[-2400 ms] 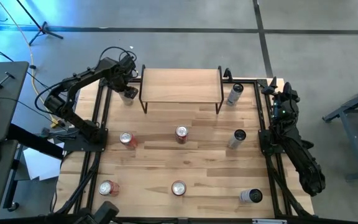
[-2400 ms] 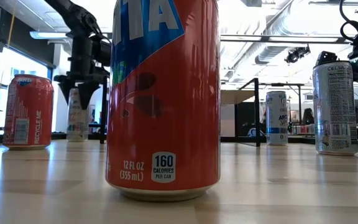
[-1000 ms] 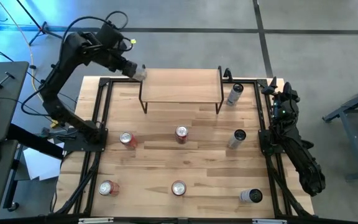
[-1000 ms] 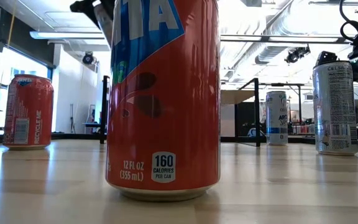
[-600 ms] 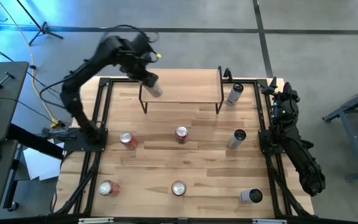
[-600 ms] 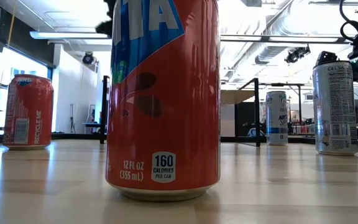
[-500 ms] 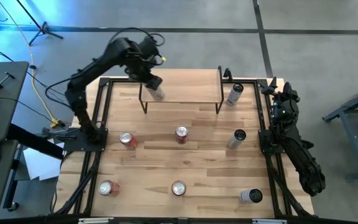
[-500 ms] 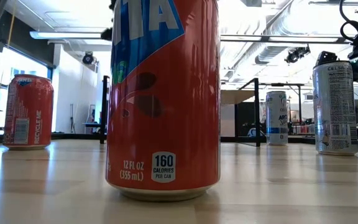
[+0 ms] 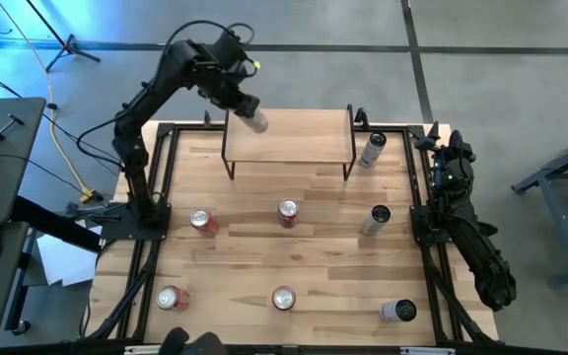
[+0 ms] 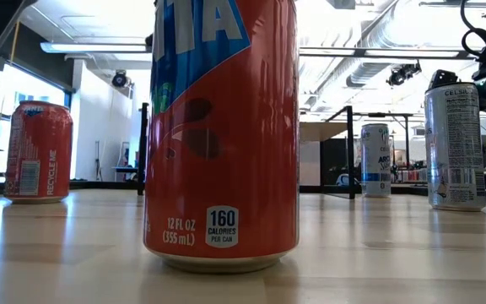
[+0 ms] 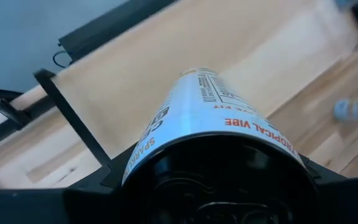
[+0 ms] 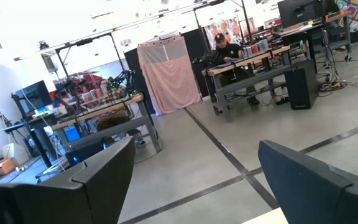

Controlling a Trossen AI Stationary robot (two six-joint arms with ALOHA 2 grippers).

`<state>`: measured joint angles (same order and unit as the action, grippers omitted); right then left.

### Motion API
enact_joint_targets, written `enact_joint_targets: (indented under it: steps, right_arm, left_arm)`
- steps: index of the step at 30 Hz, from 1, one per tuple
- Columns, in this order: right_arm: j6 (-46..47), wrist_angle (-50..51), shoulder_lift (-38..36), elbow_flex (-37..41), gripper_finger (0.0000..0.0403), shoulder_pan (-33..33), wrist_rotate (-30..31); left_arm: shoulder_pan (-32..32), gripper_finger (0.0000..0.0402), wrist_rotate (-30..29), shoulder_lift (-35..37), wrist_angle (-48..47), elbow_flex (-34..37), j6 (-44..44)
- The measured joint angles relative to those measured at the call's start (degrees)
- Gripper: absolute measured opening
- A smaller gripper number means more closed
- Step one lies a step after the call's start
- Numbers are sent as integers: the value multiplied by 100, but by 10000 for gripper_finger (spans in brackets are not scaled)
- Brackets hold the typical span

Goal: Place canned beverage on shelf
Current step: Put the white and yellow soda can on the shelf

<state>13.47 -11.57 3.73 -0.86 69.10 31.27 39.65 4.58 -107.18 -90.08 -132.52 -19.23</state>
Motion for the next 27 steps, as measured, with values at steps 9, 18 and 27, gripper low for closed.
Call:
enact_joint_targets:
  steps: [9,18,27]
  right_arm:
    - [1,0,-1,-1,328,0,0]
    - [2,0,0,-1,328,0,0]
    - [2,0,-2,0,328,0,0]
  left_arm:
    - [204,221,0,4,-4,-232,-277]
    - [197,221,24,20,19,-185,-491]
    - [189,221,133,20,8,517,-614]
